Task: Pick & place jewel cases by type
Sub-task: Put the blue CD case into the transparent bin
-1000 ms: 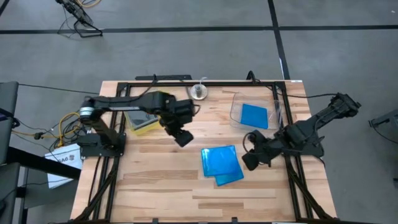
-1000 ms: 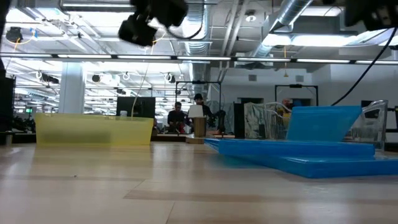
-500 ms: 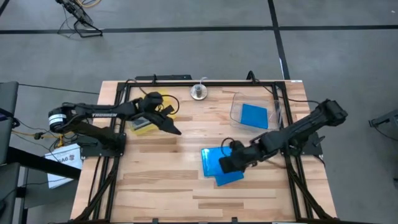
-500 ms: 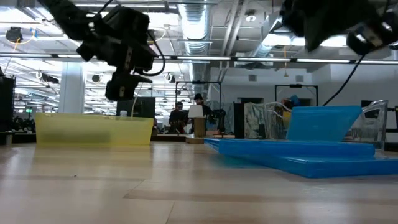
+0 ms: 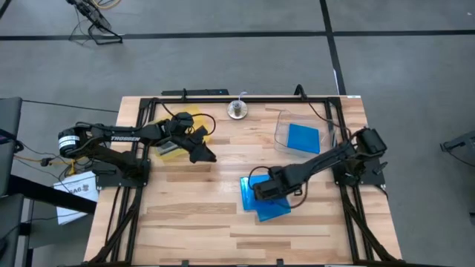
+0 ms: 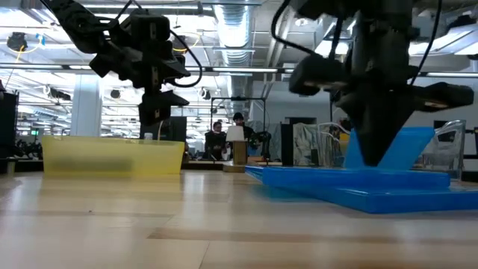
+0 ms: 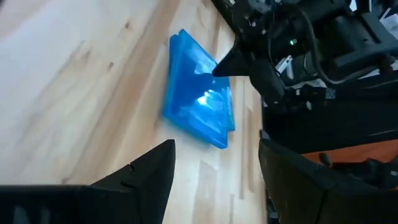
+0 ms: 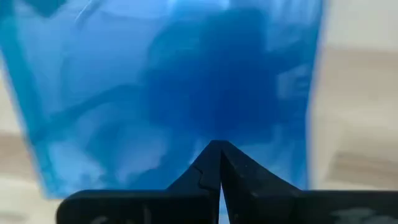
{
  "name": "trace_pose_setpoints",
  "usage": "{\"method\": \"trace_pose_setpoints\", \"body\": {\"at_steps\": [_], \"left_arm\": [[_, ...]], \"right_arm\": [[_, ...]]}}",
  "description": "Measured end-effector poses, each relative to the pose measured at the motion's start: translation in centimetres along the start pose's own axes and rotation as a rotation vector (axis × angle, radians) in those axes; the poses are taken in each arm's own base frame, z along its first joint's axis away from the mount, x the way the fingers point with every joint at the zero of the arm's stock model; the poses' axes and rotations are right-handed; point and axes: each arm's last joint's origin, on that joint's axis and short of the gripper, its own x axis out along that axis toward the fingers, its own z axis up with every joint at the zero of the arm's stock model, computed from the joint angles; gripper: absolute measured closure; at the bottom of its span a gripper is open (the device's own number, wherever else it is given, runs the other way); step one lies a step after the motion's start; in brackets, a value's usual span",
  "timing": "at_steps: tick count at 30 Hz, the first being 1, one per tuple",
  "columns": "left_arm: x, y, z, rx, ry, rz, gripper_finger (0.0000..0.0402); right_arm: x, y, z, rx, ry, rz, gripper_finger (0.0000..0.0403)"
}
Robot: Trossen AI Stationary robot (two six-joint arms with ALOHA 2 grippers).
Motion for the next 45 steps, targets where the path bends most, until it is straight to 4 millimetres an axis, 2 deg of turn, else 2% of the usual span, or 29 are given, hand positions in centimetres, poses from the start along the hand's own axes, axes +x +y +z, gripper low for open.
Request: {"method": "trace_pose_setpoints", "body": {"at_steps": [6,9,15,19,22,26,30,36,43,45], "left_arm": [[0.0,0.1,0.1,0.058,-0.025,0.044,0.0178],[0.0,0.1,0.1,0.063,-0.031,0.047,0.0178],[0.0,0.1,0.1,0.07,-0.03,0.048,0.0178],[0.0,0.1,0.1,0.068,-0.029,0.049,0.0178],[0.0,0.2,0.0,0.06,-0.018,0.055,0.0178],[0.0,0.4,-0.3,0.065,0.001,0.067,0.0178],[0.0,0.7,-0.8,0.085,0.054,0.095,0.0178],[-0.1,1.0,-1.8,0.152,0.157,0.08,0.0178],[2.0,2.2,-2.3,0.177,0.247,0.09,0.0178],[2.8,2.5,-1.6,0.206,0.259,0.092,0.0178]], "right_arm": [[1.1,0.6,1.7,-0.059,-0.004,-0.038,0.0403],[1.7,1.2,2.8,-0.149,-0.014,-0.016,0.0403],[2.9,3.3,5.4,-0.386,-0.08,0.135,0.0403],[2.9,4.5,6.5,-0.568,-0.132,0.257,0.0403],[2.8,5.4,6.8,-0.734,-0.149,0.349,0.0403],[2.7,5.8,6.5,-0.889,-0.067,0.449,0.0403],[2.7,5.9,6.4,-0.858,-0.071,0.451,0.0403],[1.5,6.1,6.8,-0.725,-0.111,0.491,0.0403],[-0.1,7.1,5.4,-0.649,-0.079,0.536,0.0403],[-1.0,7.8,4.9,-0.622,-0.07,0.561,0.0403]]}}
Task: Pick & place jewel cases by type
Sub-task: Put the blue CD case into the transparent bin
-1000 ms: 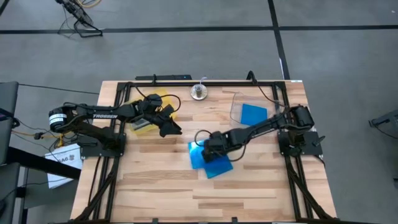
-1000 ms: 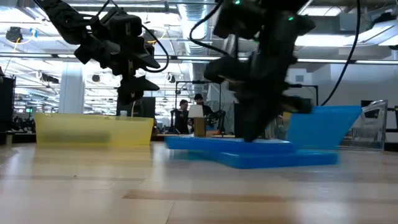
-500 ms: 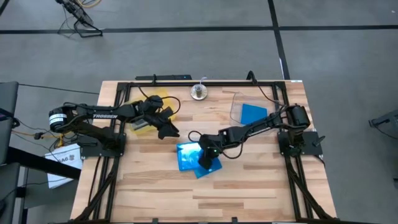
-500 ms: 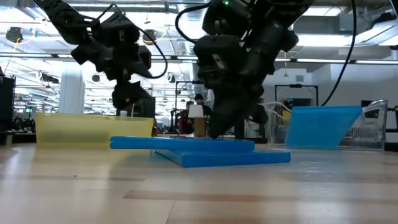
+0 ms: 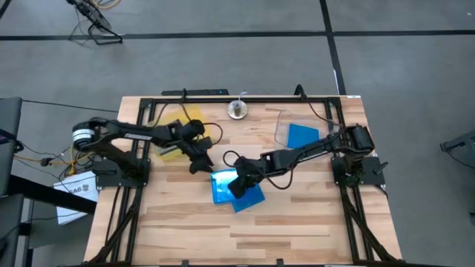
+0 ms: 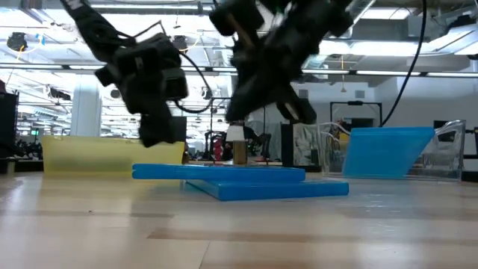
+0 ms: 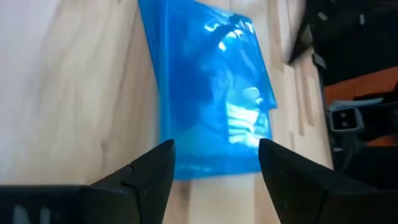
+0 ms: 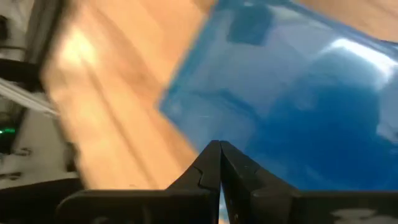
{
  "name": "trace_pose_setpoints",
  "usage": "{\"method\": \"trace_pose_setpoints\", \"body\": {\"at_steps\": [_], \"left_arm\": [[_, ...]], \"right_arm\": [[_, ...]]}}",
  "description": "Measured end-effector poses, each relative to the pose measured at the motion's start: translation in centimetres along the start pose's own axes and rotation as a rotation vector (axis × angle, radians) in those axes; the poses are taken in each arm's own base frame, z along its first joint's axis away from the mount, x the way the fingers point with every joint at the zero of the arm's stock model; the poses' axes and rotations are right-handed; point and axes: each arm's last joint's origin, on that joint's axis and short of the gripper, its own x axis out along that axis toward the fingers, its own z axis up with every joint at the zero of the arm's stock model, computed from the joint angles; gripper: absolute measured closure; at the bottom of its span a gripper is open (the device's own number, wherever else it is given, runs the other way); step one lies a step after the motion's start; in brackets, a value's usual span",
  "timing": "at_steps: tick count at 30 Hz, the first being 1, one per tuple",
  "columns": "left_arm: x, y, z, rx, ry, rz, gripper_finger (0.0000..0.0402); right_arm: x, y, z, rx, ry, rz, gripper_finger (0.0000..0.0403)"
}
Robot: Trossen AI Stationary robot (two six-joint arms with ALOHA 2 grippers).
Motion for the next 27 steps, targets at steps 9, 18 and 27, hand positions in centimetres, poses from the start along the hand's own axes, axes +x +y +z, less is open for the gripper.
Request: {"method": "trace_pose_setpoints", "body": {"at_steps": [9,18,27], "left_arm": [[2.4,0.9,2.5,0.074,0.12,0.006,0.0178],[5.4,0.6,2.5,0.159,0.228,-0.034,0.0178],[5.5,0.8,3.2,0.169,0.236,0.048,0.0178]], "right_arm": [[-1.3,3.3,-2.2,0.092,0.082,-0.056,0.0403],[-1.4,4.0,-5.3,0.148,0.084,-0.152,0.0403],[0.0,2.9,-5.7,0.14,0.098,-0.203,0.0403]]}}
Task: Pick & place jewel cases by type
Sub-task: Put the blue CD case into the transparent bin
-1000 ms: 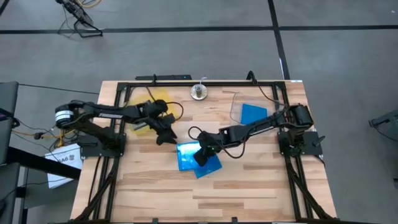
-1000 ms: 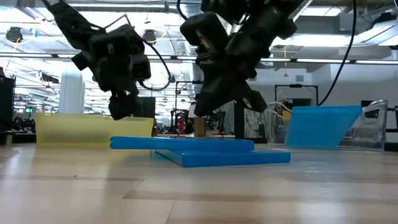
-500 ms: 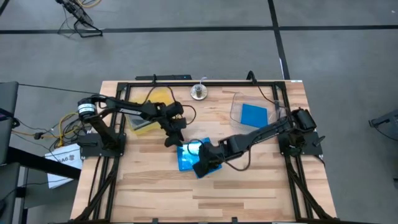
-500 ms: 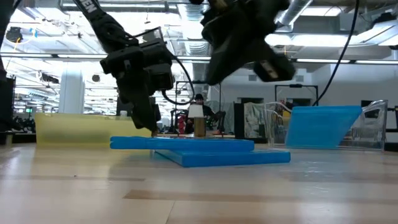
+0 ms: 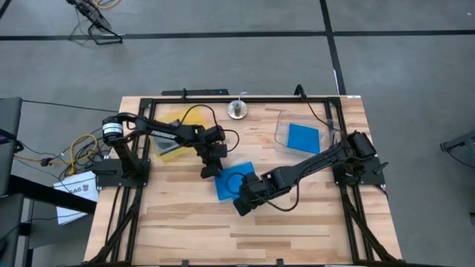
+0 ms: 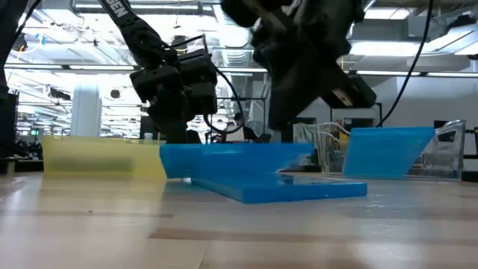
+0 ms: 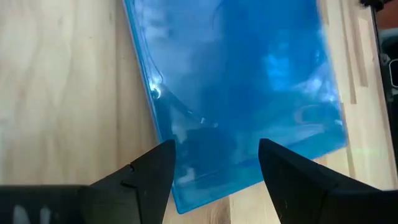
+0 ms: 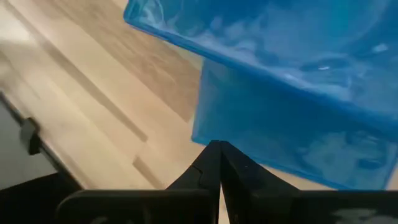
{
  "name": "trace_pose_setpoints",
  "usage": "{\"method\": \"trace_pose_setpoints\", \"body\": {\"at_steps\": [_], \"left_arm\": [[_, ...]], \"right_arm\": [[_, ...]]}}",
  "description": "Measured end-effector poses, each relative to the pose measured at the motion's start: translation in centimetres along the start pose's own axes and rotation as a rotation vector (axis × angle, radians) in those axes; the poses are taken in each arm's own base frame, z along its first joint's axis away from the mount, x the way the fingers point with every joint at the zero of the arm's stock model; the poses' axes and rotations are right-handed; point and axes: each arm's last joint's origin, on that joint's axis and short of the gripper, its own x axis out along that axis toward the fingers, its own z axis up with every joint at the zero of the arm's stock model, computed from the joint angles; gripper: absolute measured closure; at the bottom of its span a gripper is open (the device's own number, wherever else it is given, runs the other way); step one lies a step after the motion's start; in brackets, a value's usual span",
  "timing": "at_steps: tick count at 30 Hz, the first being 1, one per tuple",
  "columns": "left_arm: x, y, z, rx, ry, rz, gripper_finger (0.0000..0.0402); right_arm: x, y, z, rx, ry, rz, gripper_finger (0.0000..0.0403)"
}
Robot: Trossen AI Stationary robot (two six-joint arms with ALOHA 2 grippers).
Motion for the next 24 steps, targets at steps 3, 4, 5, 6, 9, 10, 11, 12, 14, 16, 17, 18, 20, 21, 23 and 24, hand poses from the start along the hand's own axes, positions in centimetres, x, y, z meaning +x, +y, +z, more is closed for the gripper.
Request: {"method": "trace_pose_setpoints", "body": {"at_steps": [3,4,5,6,9,10,11,12,14,16,17,18,20,21,23,24], "left_arm": [[-0.3,-0.1,0.6,0.006,-0.012,0.002,0.0178],[-0.3,-0.1,0.8,0.009,-0.017,0.002,0.0178],[-0.4,-0.1,1.0,0.011,-0.019,0.002,0.0178],[-0.5,-0.2,1.1,0.012,-0.022,0.002,0.0178],[-0.6,-0.2,1.5,0.012,-0.031,0.002,0.0178],[-0.6,-0.2,1.5,0.01,-0.031,-0.001,0.0178],[-0.6,-0.3,1.4,0.001,-0.03,-0.01,0.0178],[-0.6,-0.3,1.4,-0.007,-0.029,-0.021,0.0178],[-0.6,-0.3,1.4,-0.015,-0.023,-0.027,0.0178],[-0.6,-0.3,1.3,-0.02,-0.016,-0.013,0.0178],[-0.7,-0.1,1.3,-0.023,-0.018,0.004,0.0178],[-0.7,0.0,1.3,-0.026,-0.019,0.016,0.0178],[-0.9,0.4,1.3,-0.034,-0.023,0.052,0.0178],[-1.0,0.6,1.2,-0.035,-0.024,0.069,0.0178],[-1.2,0.9,1.2,-0.033,-0.024,0.095,0.0178],[-1.3,1.0,1.2,-0.032,-0.024,0.102,0.0178]], "right_arm": [[0.4,-0.4,0.0,-0.005,0.007,-0.027,0.0403],[0.4,-0.3,0.0,-0.006,0.004,-0.018,0.0403],[0.6,-0.2,0.2,-0.003,0.0,-0.011,0.0403],[0.9,-0.3,0.3,-0.001,0.001,-0.018,0.0403],[1.8,-0.7,0.4,0.004,0.007,-0.044,0.0403],[1.9,-0.6,0.5,0.006,0.004,-0.039,0.0403],[2.0,-0.8,0.6,0.008,0.007,-0.054,0.0403],[2.0,-1.0,0.6,0.011,0.009,-0.063,0.0403],[2.0,-0.9,0.7,0.012,0.0,-0.059,0.0403],[1.9,-1.1,0.9,0.016,-0.012,-0.07,0.0403],[2.0,-1.1,1.0,0.018,-0.012,-0.072,0.0403],[2.0,-1.1,1.1,0.019,-0.012,-0.071,0.0403],[1.9,-1.1,1.2,0.023,-0.013,-0.068,0.0403],[1.9,-1.1,1.2,0.023,-0.013,-0.067,0.0403],[1.9,-1.1,1.2,0.023,-0.014,-0.064,0.0403],[1.9,-1.1,1.2,0.023,-0.014,-0.063,0.0403]]}}
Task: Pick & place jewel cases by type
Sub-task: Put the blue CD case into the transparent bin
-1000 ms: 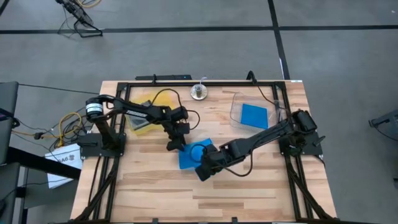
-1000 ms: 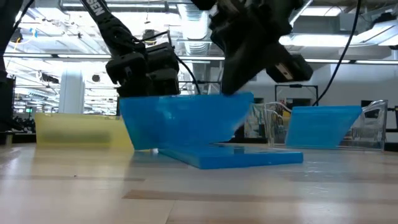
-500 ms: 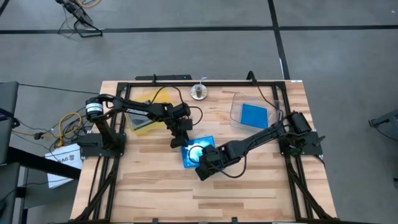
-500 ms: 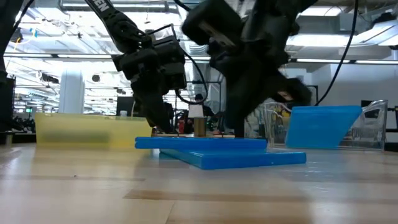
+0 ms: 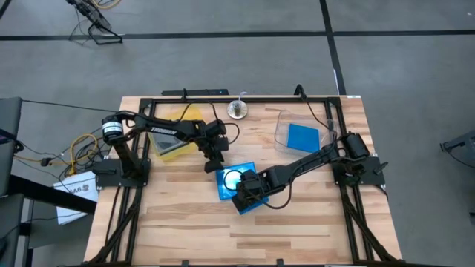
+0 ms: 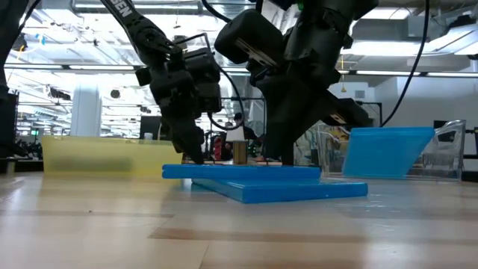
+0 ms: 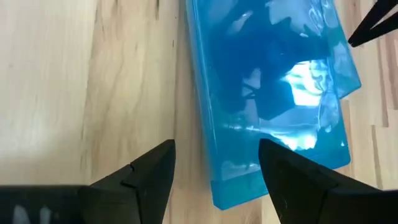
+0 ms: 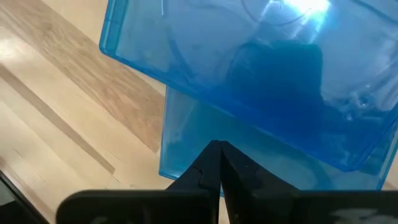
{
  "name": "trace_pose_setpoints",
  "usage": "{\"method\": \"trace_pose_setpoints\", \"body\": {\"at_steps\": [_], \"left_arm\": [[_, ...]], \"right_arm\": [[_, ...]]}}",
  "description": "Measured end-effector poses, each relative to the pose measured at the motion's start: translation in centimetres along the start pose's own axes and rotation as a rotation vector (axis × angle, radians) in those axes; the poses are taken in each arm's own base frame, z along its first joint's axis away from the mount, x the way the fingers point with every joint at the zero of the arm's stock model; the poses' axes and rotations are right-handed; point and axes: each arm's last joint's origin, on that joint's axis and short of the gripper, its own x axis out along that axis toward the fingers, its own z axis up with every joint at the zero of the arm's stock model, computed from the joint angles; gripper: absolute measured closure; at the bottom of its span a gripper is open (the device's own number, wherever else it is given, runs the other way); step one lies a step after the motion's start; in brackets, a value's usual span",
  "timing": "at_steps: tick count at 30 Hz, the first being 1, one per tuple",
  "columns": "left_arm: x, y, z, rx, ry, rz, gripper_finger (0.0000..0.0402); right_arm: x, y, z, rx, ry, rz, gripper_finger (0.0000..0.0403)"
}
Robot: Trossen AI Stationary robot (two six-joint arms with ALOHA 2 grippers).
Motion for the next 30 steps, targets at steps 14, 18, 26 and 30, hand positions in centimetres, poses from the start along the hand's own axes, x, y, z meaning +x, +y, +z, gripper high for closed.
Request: {"method": "trace_pose_setpoints", "body": {"at_steps": [14,18,26,30], "left_arm": [[1.3,-2.3,-0.6,0.125,0.087,-0.006,0.0178],[1.4,-2.4,-0.5,0.131,0.082,0.022,0.0178],[1.1,-1.9,-0.6,0.108,0.085,0.056,0.0178],[1.1,-1.9,-0.6,0.09,0.083,0.046,0.0178]], "right_arm": [[0.8,-0.2,0.6,-0.023,0.009,-0.001,0.0403],[2.4,-0.5,0.9,-0.021,0.097,0.025,0.0403],[2.9,-0.3,0.8,-0.023,0.016,0.005,0.0403],[2.9,-0.6,1.4,-0.01,-0.006,-0.01,0.0403]]}}
